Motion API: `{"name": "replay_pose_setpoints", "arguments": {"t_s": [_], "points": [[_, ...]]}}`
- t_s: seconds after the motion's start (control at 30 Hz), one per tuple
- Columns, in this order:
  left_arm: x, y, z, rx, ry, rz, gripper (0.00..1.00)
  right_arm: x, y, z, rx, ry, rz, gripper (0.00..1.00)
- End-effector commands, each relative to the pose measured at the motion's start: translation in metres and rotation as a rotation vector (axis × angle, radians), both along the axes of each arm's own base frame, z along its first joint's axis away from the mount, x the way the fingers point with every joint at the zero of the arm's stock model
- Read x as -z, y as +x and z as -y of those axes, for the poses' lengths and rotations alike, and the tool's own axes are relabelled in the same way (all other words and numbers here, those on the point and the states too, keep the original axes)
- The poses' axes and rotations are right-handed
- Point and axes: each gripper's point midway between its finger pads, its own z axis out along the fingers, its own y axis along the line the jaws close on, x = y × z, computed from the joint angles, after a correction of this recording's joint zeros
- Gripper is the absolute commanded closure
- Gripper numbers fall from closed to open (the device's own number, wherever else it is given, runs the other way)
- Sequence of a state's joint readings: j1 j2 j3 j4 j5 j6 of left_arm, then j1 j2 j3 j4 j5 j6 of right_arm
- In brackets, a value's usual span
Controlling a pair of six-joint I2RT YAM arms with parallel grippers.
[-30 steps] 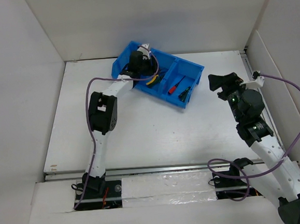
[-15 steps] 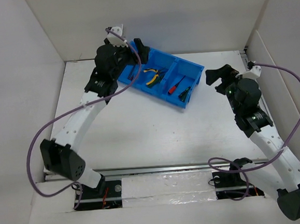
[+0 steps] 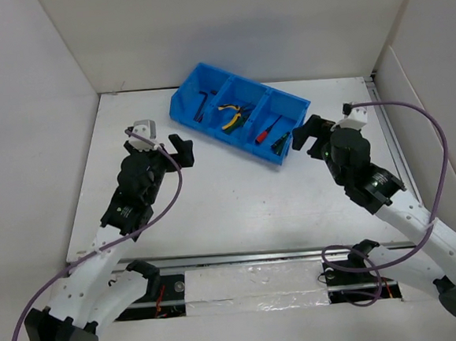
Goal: Sort the tools into containers
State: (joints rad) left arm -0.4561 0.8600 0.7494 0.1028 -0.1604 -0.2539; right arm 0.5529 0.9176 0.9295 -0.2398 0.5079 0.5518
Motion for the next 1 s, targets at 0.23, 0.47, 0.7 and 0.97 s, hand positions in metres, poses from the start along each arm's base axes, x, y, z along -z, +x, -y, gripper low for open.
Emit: {"name": "replay_pose_setpoints", "arguments": {"t_s": [0.23, 0.47, 0.7, 0.97], "points": [[-0.039, -0.014, -0.005, 0.005, -0.101, 0.12, 0.01, -0.026, -0.025, -0.007, -0.012, -0.024, 0.04, 0.0], [-0.051, -0.018, -0.005, 0.019, -0.116, 0.171, 0.01, -0.033, -0.032, -0.012, -0.042, -0.014, 0.059, 0.0], [-0.058, -0.014, -0.002, 0.026, -0.109, 0.178, 0.01, -0.041, -0.035, -0.007, -0.03, -0.018, 0.076, 0.0], [-0.052, -0.005, 0.004, 0.037, -0.091, 0.159, 0.01, -0.038, -0.033, -0.009, -0.031, -0.03, 0.066, 0.0]]}}
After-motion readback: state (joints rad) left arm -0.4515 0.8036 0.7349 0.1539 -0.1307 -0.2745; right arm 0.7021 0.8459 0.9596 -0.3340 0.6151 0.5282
